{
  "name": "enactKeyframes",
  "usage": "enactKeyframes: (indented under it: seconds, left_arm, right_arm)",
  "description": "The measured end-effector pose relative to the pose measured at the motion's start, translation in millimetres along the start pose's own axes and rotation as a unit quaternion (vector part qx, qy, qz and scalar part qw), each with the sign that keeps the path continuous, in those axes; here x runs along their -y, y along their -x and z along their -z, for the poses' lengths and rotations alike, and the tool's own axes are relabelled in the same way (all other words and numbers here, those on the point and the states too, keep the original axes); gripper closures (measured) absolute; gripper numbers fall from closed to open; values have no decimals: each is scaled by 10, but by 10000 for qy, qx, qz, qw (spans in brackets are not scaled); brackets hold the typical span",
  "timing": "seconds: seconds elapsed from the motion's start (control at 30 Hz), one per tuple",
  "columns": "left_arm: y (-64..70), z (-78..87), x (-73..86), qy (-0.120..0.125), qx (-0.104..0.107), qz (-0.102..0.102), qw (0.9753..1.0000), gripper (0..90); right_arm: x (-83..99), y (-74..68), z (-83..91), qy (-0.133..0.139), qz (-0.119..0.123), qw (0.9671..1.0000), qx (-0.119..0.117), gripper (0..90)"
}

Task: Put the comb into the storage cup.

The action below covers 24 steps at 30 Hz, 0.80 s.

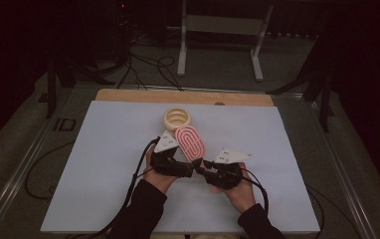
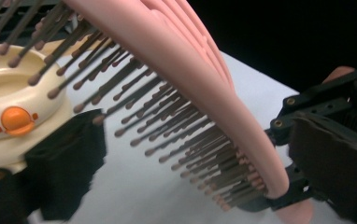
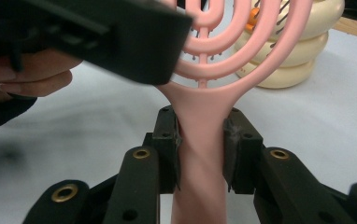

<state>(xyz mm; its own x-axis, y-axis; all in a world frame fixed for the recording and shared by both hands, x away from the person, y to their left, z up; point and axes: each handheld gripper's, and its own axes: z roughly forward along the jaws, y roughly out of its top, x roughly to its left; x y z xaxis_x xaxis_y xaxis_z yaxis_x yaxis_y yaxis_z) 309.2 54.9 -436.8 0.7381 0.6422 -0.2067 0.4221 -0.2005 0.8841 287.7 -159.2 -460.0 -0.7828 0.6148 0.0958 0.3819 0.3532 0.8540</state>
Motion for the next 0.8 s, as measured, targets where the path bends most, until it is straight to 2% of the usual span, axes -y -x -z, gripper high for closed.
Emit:
enactKeyframes:
  seconds: [0.17, 0.3, 0.43, 0.6, 0.63, 0.8]
  left_arm:
    - [0, -13, -4, -16, 92, 130, 9999, 207]
    - [13, -28, -6, -38, 104, 170, 9998, 254]
    - [16, -40, -11, -4, 66, 338, 9994, 364]
    - [-1, -41, -17, 2, 35, 432, 9991, 447]
    - [-1, -41, -17, 2, 35, 432, 9991, 487]
    - [-15, -46, -16, 58, 180, 551, 9983, 530]
  right_arm:
    - [3, -7, -9, -10, 52, 10000, 5, 696]
    - [3, -11, -11, -7, 46, 10000, 18, 696]
    - [4, -18, -12, -13, 30, 10000, 8, 696]
    - [7, -16, -17, -25, 59, 10000, -18, 697]
    - [7, -16, -17, -25, 59, 10000, -18, 697]
    - [10, -23, -24, -23, 64, 10000, 17, 697]
